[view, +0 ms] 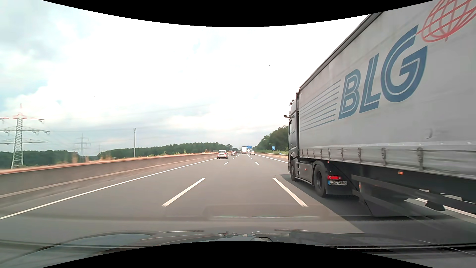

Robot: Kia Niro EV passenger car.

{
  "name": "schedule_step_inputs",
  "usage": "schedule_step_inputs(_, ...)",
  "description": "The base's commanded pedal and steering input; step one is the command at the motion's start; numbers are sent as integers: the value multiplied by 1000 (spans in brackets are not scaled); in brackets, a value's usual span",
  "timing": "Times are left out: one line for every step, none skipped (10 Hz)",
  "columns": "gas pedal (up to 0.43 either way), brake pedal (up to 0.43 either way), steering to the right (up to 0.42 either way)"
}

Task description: Follow the waypoints while adhering to traffic rules and regulations

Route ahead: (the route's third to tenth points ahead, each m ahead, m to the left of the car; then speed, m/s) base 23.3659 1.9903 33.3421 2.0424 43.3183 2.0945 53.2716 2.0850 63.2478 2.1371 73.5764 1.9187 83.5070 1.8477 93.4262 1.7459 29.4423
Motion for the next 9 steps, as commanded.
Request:
schedule_step_inputs(248,0,-3)
schedule_step_inputs(248,0,-3)
schedule_step_inputs(248,0,-3)
schedule_step_inputs(248,0,-3)
schedule_step_inputs(248,0,-3)
schedule_step_inputs(248,0,-3)
schedule_step_inputs(248,0,-3)
schedule_step_inputs(248,0,-3)
schedule_step_inputs(248,0,-3)
